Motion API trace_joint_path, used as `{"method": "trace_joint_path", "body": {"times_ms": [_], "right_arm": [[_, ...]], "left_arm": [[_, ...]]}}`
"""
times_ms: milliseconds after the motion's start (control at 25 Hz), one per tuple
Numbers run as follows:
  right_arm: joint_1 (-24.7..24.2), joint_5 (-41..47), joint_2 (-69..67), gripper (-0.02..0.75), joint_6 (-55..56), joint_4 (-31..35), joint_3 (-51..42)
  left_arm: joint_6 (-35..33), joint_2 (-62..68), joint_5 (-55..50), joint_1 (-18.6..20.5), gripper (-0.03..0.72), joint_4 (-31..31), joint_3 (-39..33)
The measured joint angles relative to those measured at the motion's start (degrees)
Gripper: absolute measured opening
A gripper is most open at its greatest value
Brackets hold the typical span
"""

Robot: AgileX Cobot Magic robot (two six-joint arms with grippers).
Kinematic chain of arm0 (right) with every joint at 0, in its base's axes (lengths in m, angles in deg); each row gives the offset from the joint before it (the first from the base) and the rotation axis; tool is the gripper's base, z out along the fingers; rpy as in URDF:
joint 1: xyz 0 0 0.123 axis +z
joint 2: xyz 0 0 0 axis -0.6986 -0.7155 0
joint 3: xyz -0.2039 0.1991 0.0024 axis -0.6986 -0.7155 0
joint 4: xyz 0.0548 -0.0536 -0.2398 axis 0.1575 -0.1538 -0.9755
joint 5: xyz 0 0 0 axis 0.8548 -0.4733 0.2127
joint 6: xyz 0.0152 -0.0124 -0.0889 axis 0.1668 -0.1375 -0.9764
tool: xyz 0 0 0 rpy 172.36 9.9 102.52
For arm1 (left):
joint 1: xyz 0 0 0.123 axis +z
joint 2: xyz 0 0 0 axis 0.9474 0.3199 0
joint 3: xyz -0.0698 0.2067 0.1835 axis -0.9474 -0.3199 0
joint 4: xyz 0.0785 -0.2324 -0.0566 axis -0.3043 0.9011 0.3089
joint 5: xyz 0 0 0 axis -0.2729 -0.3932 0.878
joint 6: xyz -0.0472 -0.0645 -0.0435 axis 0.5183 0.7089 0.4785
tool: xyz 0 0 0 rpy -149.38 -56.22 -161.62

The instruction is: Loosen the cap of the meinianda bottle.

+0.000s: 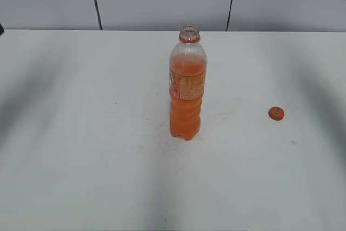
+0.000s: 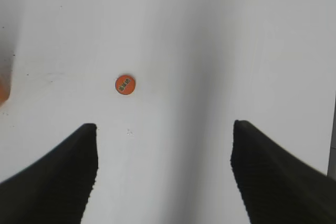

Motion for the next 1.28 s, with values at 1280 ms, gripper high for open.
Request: {"method": "trace_joint_path", "body": {"times_ms": [1280], "right_arm": [[0.0, -9.0, 71.6, 0.592, 0.8, 0.5, -63.1]], "left_arm": [[0.2, -73.7, 3.3, 0.0, 0.386, 6.7, -42.7]]}}
